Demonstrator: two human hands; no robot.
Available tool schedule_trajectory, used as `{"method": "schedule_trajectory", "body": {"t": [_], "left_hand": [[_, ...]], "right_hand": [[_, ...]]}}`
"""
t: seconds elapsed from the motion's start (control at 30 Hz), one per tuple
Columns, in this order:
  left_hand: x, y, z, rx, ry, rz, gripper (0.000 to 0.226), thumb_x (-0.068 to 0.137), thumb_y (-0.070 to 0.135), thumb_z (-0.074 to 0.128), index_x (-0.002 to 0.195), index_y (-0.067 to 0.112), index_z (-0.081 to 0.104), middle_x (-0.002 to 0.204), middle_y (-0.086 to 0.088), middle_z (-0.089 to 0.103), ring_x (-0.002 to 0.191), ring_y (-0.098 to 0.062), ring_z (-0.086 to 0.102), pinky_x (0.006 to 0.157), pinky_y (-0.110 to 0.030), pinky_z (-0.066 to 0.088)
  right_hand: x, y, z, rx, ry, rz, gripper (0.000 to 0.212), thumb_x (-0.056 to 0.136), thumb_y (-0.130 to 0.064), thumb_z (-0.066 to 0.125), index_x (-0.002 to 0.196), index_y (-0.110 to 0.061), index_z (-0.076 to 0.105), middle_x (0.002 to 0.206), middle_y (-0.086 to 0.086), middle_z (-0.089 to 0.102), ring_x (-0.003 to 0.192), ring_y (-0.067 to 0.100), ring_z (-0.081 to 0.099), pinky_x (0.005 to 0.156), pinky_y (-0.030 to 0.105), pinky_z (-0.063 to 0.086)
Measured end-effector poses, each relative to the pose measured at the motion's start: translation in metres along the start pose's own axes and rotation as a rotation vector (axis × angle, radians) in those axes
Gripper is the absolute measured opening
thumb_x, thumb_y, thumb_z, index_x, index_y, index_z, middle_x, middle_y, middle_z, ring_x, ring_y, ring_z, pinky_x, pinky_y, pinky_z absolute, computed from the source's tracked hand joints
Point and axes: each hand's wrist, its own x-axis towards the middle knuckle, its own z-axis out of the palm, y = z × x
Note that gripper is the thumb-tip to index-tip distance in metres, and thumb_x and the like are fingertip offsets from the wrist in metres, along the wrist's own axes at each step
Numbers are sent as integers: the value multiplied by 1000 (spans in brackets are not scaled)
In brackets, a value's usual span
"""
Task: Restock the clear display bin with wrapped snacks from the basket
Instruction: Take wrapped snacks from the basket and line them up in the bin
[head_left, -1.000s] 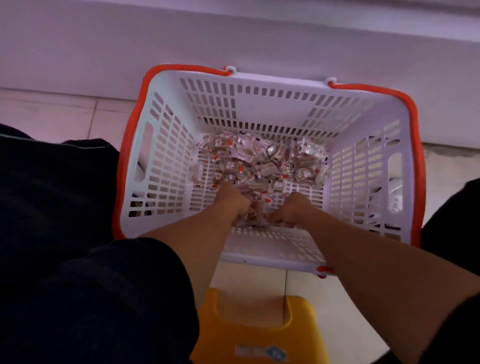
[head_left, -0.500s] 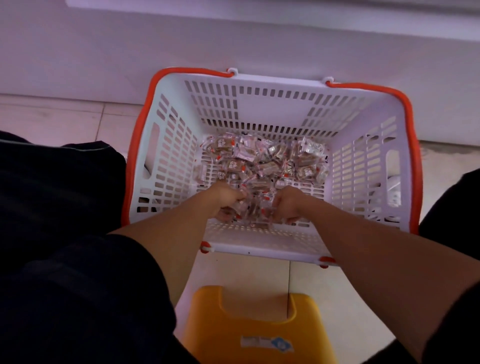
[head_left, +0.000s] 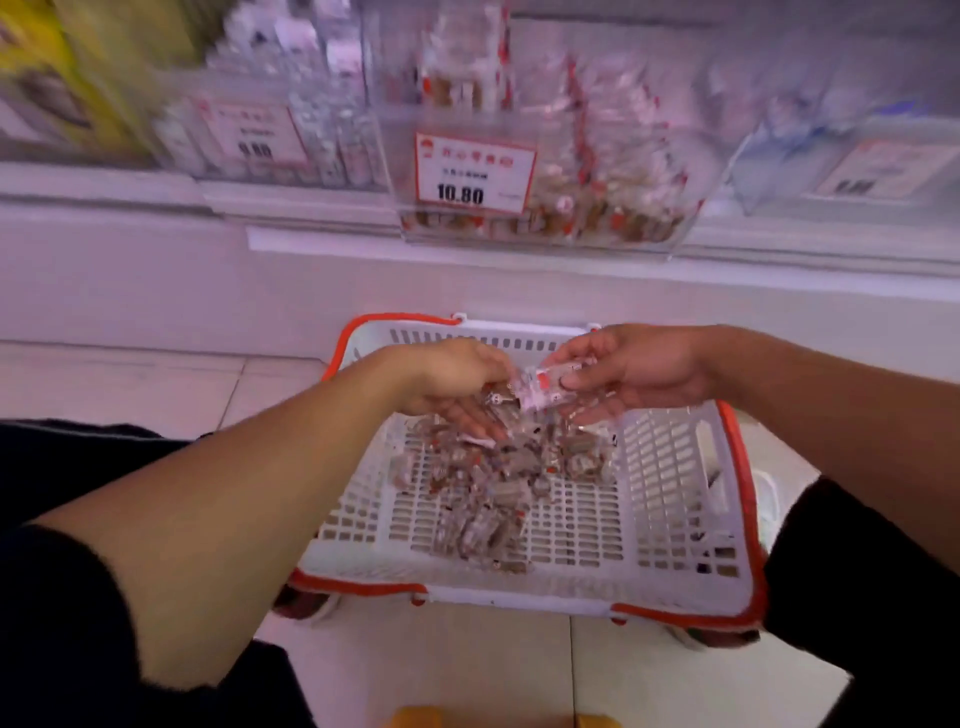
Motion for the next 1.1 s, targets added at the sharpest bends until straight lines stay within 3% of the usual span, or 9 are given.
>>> {"method": "schedule_trajectory", "body": {"t": [0.17, 0.27, 0.4, 0.5, 0.63, 0.8, 0.9, 0.97, 1.1], "left_hand": [[-77, 68, -6, 58, 124, 153, 24, 108, 32, 37, 107, 22, 58, 92, -3, 50, 50, -12, 64, 38, -19, 42], [-112, 86, 1, -65, 187, 230, 45, 95, 55, 48, 111, 14, 60, 101, -9, 59, 46, -12, 56, 38, -20, 40], [-129, 101, 15, -78, 212, 408, 61, 78, 66, 58, 120, 24, 67, 89, -1, 64, 53, -11, 51, 40, -21, 37], [-128, 108, 18, -125, 357, 501, 39, 89, 59, 56, 107, 27, 68, 81, -5, 62, 53, -11, 52, 41, -21, 36], [-123, 111, 18, -104, 502, 668, 9, 99, 33, 56, 99, 23, 55, 72, -1, 53, 50, -9, 47, 45, -22, 39], [-124, 117, 15, -80, 542, 896, 15, 95, 41, 58, 102, 32, 50, 72, 13, 53, 58, -2, 50, 54, -20, 44], [-127, 117, 12, -72, 512, 964, 21, 92, 37, 57, 108, 28, 46, 91, -3, 60, 63, -3, 52, 57, -19, 46], [-128, 121, 10, -113, 481, 941, 26, 92, 36, 60, 110, 23, 46, 98, -12, 58, 66, -12, 53, 54, -22, 45], [-124, 131, 13, -242, 467, 872, 44, 81, 42, 60, 109, 12, 46, 75, -3, 56, 64, -18, 55, 53, -33, 48]], "right_hand": [[-68, -45, 24, 0, 176, -255, 38, 83, -12, 69, 120, -5, 64, 104, 10, 68, 87, 13, 65, 71, 22, 56], [-93, -54, 46, 113, 204, -375, 47, 75, -11, 71, 120, 1, 64, 101, 13, 68, 84, 13, 64, 70, 20, 56], [-102, -70, 68, 155, 287, -540, 41, 77, -11, 71, 117, 1, 67, 101, 17, 72, 84, 17, 64, 70, 20, 55], [-106, -81, 77, 23, 408, -640, 41, 81, -13, 73, 121, -10, 66, 101, 15, 75, 84, 12, 67, 72, 16, 54], [-107, -87, 83, -121, 513, -753, 54, 70, -29, 77, 123, -25, 66, 91, -5, 76, 82, 4, 68, 75, 16, 50], [-106, -101, 82, -30, 493, -907, 45, 65, -19, 80, 108, -26, 69, 103, 8, 64, 79, 24, 69, 71, 34, 61], [-106, -103, 81, -115, 468, -1008, 42, 66, -15, 81, 103, -14, 61, 93, 4, 65, 73, 13, 65, 69, 26, 57], [-103, -104, 79, -151, 499, -1017, 44, 66, -15, 82, 101, -10, 57, 94, 6, 66, 76, 15, 65, 71, 35, 56], [-95, -110, 74, -268, 624, -1032, 45, 66, -14, 86, 99, -15, 56, 96, 6, 68, 74, 17, 65, 69, 39, 55]]}}
